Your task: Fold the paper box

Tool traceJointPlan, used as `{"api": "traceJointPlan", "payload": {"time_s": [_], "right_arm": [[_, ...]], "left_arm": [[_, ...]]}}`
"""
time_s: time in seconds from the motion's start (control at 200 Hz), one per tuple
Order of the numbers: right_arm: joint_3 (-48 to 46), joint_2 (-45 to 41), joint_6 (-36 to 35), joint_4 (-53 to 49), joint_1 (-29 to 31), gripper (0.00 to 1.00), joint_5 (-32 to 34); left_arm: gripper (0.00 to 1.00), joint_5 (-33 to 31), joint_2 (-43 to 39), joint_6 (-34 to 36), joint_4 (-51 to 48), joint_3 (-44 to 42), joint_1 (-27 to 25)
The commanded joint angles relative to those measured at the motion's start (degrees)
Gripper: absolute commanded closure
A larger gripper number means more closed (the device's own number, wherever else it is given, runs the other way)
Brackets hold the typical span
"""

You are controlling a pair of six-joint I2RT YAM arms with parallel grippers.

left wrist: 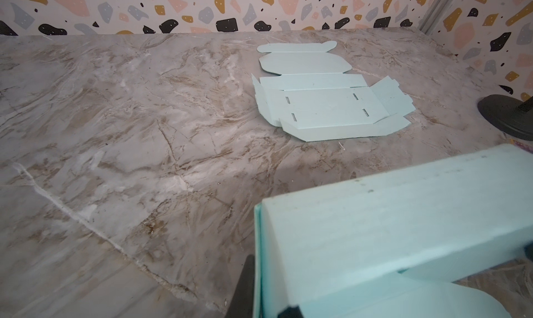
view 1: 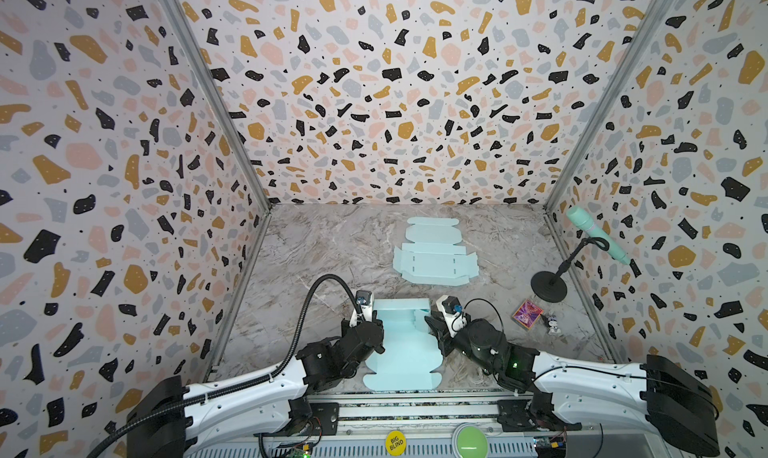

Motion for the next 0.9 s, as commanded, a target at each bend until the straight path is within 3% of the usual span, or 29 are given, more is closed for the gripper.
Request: {"api": "traceJointPlan", "payload": {"time_s": [0.0, 0.28, 0.626, 0.896], "right_arm": [[2.83, 2.01, 2.29, 1.52, 0.33, 0.83, 3.57], [7.75, 8.62, 2.42, -0.16, 3.42, 0.85, 12.78], [11.36, 13.37, 3.85, -2.65, 3.98, 0.78, 17.11], [12.33, 15.26, 5.10, -3.74, 3.97, 0.79, 20.87]], "left_arm": [[1.00, 4.89, -0.48, -0.29, 6.23, 1.24, -0.73], [1.00, 4.31, -2.93, -0.52, 8.00, -0.46, -1.00], [1.00, 3.49, -2.50, 0.49, 9.03, -0.14, -1.00], [1.00, 4.10, -0.98, 1.10, 11.10, -0.33, -1.04]]}}
